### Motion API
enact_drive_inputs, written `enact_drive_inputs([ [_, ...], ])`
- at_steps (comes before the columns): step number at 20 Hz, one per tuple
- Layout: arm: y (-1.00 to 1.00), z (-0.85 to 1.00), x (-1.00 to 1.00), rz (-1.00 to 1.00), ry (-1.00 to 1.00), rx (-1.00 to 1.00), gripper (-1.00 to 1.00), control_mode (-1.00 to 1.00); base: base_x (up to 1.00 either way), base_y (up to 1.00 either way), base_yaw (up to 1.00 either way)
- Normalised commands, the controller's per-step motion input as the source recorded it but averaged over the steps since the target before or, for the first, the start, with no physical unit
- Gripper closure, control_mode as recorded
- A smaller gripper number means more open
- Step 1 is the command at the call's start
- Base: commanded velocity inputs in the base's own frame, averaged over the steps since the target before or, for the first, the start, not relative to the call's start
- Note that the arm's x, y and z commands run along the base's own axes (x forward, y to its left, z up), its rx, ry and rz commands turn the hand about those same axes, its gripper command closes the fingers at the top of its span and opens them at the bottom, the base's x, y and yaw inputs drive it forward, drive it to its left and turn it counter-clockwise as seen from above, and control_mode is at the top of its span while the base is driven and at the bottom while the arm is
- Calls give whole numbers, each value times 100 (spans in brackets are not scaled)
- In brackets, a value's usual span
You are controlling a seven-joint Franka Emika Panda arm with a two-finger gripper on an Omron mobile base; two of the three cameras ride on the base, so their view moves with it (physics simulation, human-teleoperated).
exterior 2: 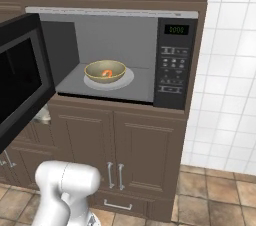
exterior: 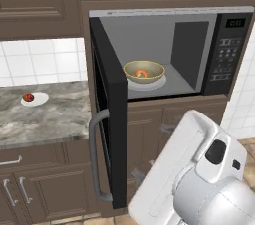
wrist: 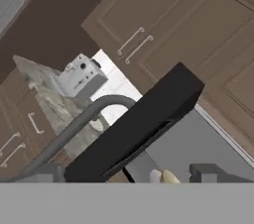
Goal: Remove the mango from the bowl and place it on the small plate. Then place the bowl with only the shrimp in the microwave, close the door, and press the start button to microwave the shrimp.
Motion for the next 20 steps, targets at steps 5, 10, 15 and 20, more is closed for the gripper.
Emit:
enact_drive_inputs([
  [5,100,-40,22,6,-5,-25,-100,-100,0,0,0],
  [10,99,-32,64,1,-4,-21,-100,-100,0,0,0],
  [15,78,-62,100,-6,1,-24,-100,-100,0,0,0],
  [20,52,-60,100,-24,10,-29,-100,-100,0,0,0],
])
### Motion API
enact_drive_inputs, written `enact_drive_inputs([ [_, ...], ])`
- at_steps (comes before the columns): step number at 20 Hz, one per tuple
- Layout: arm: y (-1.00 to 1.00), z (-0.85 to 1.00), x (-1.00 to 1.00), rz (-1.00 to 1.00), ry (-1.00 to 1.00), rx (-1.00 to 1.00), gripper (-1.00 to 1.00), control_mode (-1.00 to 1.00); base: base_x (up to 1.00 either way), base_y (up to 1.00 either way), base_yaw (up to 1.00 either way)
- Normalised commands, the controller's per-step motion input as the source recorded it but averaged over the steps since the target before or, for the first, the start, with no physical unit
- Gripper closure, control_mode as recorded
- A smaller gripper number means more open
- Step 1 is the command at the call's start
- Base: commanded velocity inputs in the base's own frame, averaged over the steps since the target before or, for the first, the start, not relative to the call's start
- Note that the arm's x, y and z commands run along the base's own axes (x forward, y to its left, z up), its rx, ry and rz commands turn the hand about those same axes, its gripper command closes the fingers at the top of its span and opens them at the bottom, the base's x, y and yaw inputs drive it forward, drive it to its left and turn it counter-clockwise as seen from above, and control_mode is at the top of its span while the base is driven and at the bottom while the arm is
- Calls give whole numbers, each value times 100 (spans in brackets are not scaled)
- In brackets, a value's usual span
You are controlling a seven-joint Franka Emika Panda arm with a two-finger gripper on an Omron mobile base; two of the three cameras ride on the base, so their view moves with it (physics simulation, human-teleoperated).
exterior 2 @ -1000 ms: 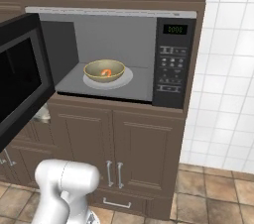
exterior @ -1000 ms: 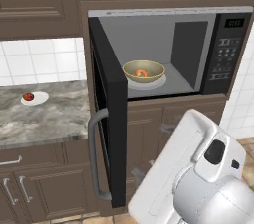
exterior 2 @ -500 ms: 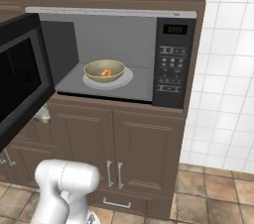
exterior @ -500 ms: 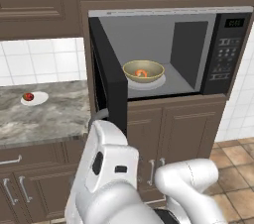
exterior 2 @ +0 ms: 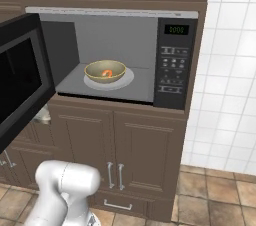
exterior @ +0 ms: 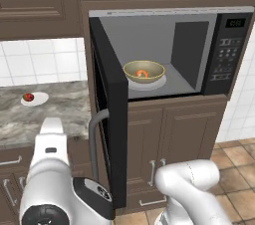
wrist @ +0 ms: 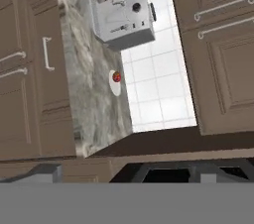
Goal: Remove the mango from the bowl and place it on the small plate. Then place the bowl with only the shrimp in the microwave, close the door, and press the start button to microwave the shrimp.
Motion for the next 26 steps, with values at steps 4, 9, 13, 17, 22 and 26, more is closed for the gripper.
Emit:
enact_drive_inputs([
  [4,18,-26,84,-22,3,-21,-100,-100,0,0,0],
  [9,-75,0,11,-14,0,-4,-100,-100,0,0,0],
  [13,-100,0,6,-8,0,0,-100,-100,0,0,0],
  [17,-100,5,-1,-8,-3,0,-100,-100,0,0,0],
  [22,-100,20,-4,-6,-6,0,-100,-100,0,0,0],
  [26,-100,32,1,-4,-3,0,-100,-100,0,0,0],
])
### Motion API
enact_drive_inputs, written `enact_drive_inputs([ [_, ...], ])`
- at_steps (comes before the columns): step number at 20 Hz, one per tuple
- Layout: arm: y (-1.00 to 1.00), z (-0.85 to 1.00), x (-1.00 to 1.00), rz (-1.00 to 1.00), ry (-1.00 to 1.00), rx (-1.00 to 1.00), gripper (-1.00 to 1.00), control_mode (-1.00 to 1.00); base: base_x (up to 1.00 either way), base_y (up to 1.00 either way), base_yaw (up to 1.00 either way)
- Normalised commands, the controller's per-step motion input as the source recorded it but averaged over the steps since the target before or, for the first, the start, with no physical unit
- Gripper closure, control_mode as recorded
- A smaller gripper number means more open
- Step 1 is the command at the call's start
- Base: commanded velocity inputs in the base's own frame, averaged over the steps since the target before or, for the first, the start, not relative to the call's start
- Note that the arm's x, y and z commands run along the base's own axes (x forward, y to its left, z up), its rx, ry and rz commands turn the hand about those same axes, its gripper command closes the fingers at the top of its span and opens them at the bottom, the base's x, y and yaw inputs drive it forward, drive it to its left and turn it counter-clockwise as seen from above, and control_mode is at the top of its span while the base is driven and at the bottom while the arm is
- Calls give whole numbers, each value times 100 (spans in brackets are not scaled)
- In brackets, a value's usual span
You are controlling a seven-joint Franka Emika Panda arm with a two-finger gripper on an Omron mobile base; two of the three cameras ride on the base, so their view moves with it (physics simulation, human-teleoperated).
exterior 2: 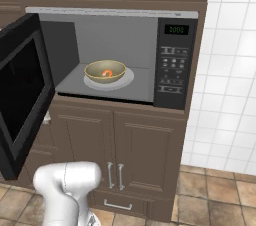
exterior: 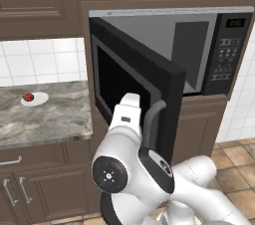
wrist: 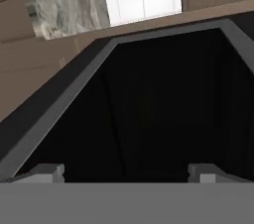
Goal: Remove the mango from the bowl and place it on the small plate. Then place the bowl with only the shrimp in the microwave, close the door, and press the start button to microwave the shrimp.
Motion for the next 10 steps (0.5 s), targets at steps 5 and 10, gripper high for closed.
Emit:
enact_drive_inputs([
  [5,-100,25,21,-4,0,1,-100,-100,0,0,0],
  [10,-98,9,51,-1,1,3,-100,-100,0,0,0],
])
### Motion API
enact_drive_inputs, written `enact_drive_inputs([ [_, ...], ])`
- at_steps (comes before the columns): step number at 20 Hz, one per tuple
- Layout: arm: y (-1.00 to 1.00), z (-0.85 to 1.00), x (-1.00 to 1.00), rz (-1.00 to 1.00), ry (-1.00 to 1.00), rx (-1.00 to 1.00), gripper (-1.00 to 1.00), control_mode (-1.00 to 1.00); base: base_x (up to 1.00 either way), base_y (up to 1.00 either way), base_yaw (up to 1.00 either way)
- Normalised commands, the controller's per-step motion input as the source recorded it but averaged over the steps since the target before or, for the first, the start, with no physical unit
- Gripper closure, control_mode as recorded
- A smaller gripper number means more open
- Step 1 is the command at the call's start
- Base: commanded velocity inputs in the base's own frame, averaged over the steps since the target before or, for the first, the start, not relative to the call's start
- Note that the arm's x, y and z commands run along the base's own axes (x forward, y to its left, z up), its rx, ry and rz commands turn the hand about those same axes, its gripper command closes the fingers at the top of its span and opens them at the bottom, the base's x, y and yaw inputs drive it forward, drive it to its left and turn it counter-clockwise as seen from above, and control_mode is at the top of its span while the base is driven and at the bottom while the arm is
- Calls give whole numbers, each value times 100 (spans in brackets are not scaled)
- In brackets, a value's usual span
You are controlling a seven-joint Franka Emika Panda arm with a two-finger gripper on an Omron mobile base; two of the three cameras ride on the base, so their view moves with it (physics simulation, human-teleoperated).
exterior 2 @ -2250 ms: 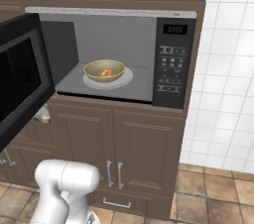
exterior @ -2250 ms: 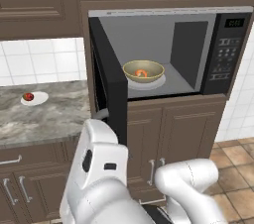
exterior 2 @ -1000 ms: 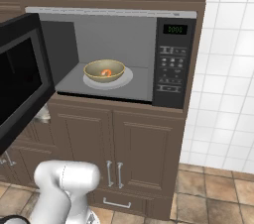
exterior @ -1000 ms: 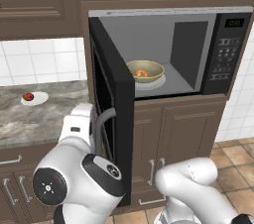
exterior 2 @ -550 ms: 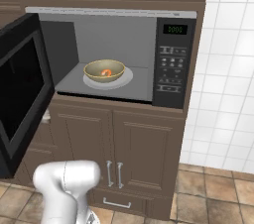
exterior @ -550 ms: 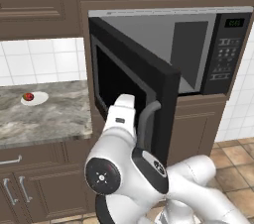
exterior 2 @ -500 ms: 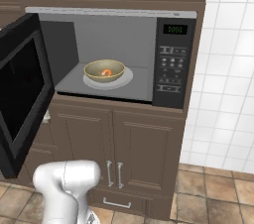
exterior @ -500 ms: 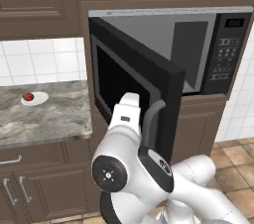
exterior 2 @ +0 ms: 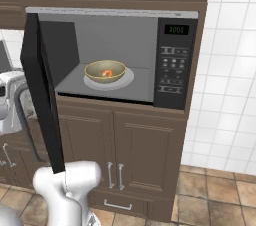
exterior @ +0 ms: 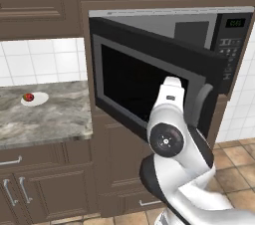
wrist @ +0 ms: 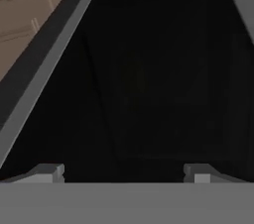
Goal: Remove the mango from the bowl and place it on the small plate. Then place the bowl with only the shrimp in the microwave, close the door, and press the start button to microwave the shrimp.
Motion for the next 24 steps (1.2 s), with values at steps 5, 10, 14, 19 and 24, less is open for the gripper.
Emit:
enact_drive_inputs([
  [5,-89,0,72,0,0,4,-100,-100,0,0,0],
  [10,-51,2,81,0,0,4,-100,-100,0,0,0],
  [14,-26,0,79,5,0,2,-100,-100,0,0,0],
  [19,-24,0,82,10,0,3,-100,-100,0,0,0],
  [24,-16,3,82,12,1,2,-100,-100,0,0,0],
])
